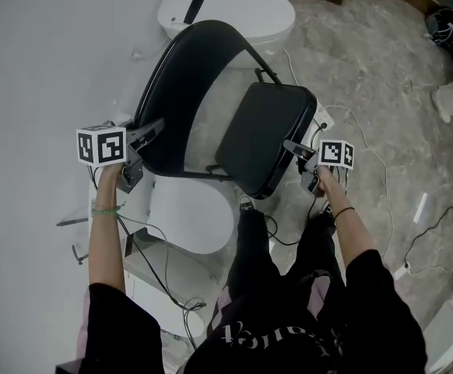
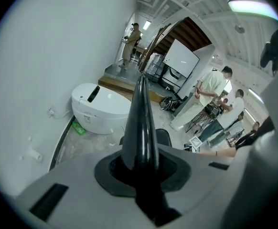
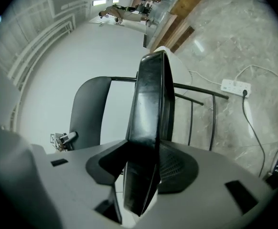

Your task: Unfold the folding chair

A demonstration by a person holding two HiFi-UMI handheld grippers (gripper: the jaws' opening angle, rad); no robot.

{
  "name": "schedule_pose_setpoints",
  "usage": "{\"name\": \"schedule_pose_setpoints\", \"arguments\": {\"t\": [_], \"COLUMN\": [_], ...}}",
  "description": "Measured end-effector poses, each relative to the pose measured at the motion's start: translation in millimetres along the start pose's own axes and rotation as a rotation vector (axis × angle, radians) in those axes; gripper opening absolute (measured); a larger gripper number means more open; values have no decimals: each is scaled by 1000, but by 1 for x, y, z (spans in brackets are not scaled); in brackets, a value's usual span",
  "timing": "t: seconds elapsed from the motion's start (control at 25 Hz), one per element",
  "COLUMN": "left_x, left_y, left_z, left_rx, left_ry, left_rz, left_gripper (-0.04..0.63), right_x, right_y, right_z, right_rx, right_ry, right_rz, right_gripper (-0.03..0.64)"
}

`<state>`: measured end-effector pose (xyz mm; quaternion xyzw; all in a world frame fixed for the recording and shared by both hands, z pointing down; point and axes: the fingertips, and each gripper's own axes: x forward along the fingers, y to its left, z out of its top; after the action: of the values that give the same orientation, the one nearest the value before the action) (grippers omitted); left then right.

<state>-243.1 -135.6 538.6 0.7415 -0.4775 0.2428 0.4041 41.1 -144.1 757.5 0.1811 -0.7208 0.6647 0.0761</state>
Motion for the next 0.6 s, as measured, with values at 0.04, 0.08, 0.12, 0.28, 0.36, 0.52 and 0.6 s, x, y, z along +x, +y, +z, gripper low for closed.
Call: {"name": "schedule_pose_setpoints", "arguments": {"t": [0.04, 0.08, 0.12, 0.28, 0.36, 0.52, 0.6], "left_x": [2, 3, 4, 16, 22, 33, 40], "left_y": [0, 1, 0, -10, -13, -7, -9], "left_z": [-1, -1, -2, -13, -18, -30, -36], "left_rx": [5, 16, 24, 35, 30, -17, -27], "left_ry": [0, -2, -2, 22, 31, 43, 50], "left_rz": [8, 20, 29, 19, 12, -9, -28], "left_gripper": [66, 66, 66, 64, 64, 66, 66], "right_x": [-5, -9, -14, -37, -47, -65, -76], "right_y": [-8, -16, -24, -55, -68, -99, -122], "right_z": [-2, -4, -7, -15, -19, -22, -28], "right_rx": [-4, -3, 0, 18, 47, 64, 96], "right_ry": [-7, -14, -22, -73, -105, -144, -171], "right_rz": [-31, -60, -88, -153, -150, -205, -255], "right_gripper": [166, 172, 176, 195, 196, 196, 196]}}
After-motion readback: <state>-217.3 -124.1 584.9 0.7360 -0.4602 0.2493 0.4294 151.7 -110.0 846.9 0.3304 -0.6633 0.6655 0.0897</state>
